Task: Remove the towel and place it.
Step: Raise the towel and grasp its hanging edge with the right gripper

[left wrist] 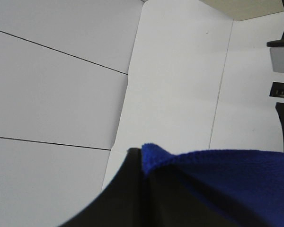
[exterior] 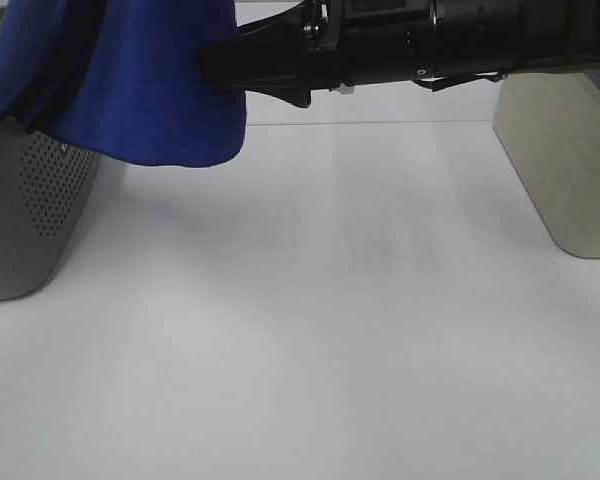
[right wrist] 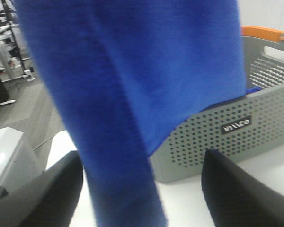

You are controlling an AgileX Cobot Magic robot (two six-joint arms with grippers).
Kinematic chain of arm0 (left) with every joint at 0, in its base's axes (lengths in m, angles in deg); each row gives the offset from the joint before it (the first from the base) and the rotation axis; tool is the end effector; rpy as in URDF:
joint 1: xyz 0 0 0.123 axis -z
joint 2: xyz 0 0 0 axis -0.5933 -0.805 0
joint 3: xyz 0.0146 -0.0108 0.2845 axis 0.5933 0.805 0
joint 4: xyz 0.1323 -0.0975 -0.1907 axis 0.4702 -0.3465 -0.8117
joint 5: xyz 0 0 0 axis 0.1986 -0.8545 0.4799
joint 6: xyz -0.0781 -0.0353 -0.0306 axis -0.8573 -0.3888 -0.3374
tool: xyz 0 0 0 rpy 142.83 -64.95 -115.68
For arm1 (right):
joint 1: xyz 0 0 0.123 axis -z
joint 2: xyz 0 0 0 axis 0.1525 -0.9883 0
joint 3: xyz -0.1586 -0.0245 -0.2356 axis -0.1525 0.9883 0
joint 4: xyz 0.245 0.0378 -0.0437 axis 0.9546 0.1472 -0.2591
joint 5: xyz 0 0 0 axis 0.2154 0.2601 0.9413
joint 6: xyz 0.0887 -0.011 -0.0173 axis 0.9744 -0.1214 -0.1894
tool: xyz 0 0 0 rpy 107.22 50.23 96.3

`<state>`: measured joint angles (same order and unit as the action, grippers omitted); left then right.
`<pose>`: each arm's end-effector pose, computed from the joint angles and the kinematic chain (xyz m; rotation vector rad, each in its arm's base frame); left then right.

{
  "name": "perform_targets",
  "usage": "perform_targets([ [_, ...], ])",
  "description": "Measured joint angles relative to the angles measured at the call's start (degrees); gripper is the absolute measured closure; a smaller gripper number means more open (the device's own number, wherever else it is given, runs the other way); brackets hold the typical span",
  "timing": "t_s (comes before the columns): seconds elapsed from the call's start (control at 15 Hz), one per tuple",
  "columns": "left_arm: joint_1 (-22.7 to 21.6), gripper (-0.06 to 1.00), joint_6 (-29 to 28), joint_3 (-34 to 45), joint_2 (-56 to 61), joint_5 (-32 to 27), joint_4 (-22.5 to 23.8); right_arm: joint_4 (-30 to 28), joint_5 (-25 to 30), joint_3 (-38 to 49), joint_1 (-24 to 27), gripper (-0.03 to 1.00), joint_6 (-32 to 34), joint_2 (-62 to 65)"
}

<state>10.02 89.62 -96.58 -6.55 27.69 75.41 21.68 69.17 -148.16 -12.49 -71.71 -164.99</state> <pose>0.2406 -0.2125 0.5317 1.3895 1.4391 0.3828 0.3194 0.2016 0.2591 -0.9831 1.6600 1.0930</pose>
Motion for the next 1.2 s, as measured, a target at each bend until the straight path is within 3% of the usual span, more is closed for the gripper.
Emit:
perform_targets([
  [0.13, 0.00, 0.94, 0.00, 0.00, 0.00, -0.40, -0.86, 0.34, -4.58, 0.00, 0.06, 0.27, -1.20, -0.40],
  [0.27, 0.00, 0.94, 0.00, 0.00, 0.06, -1.09, -1.03, 0.40, -4.24, -0.06, 0.06, 0.28, -1.32, -1.49],
  [0.33, 0.00, 0.94, 0.00, 0.00, 0.06, -1.43, -1.03, 0.34, -0.34, -0.11, 0.06, 0.28, -1.89, -2.23],
  [0.4, 0.00, 0.94, 0.00, 0.00, 0.06, -1.43, -1.03, 0.40, 9.80, -0.11, 0.06, 0.29, -5.44, -3.32],
  [0.6, 0.00, 0.94, 0.00, 0.00, 0.06, -1.43, -1.09, 0.46, 14.95, -0.11, 0.06, 0.29, -7.28, -3.44],
  [0.73, 0.06, 0.94, 0.00, 0.00, 0.06, -1.43, -0.74, -0.63, 15.70, -0.11, 0.06, 0.30, -7.28, -3.44],
  [1.0, 0.06, 0.94, 0.00, 0.00, 0.06, -1.49, -0.17, -4.53, 15.87, -0.11, 0.06, 0.41, -7.10, -3.44],
  [1.2, 0.06, 0.94, 0.00, 0.00, 0.06, -1.49, 0.17, -7.39, 12.49, -0.11, 0.06, 0.48, -6.07, -3.95],
])
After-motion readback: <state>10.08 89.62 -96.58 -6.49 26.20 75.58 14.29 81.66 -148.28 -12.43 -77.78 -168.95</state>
